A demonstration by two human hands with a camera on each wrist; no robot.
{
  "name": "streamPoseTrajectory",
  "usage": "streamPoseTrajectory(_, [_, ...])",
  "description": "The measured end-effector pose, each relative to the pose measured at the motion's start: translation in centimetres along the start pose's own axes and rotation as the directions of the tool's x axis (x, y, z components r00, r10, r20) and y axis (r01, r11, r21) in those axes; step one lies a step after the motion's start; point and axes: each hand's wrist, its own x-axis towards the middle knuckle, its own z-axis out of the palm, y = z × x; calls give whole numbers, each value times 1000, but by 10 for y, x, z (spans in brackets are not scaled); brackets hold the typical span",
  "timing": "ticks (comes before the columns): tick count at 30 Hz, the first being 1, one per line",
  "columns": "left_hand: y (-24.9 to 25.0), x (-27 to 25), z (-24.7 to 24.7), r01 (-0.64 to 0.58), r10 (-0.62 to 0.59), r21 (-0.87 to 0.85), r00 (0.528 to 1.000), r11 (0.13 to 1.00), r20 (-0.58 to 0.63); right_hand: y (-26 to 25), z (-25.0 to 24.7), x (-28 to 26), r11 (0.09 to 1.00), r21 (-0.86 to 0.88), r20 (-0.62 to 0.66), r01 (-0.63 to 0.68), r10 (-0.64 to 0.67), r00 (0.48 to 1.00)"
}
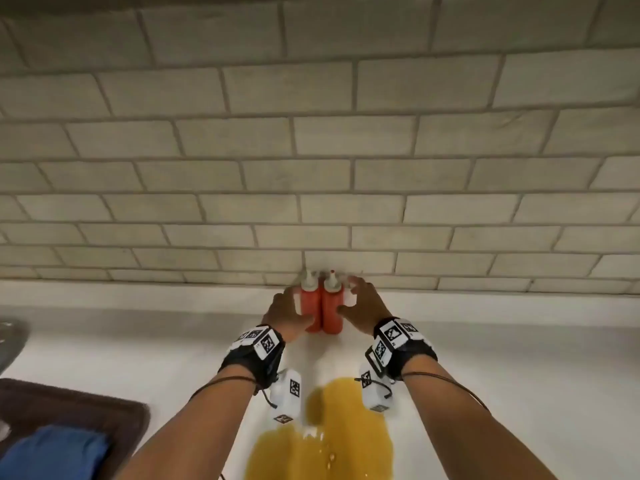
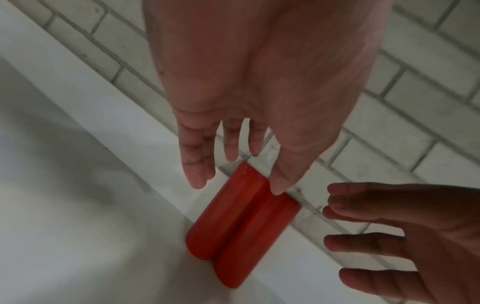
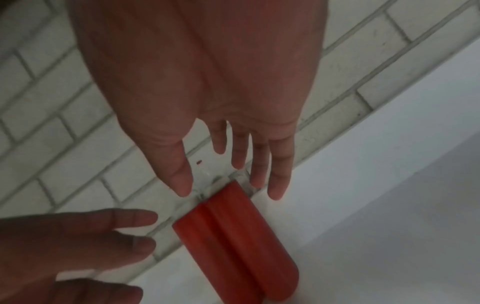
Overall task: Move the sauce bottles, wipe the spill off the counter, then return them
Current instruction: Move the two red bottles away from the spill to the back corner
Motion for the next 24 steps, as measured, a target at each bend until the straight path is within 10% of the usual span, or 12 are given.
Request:
streamPoseTrajectory(11, [0,56,14,-30,33,-76,999,997,35,41,59,98,996,-12,3,-92,92,996])
streamPoseTrajectory(24, [-3,17,12,-181,172,-138,982,974,-76,41,21,-1,983,183,-196,-30,67,978])
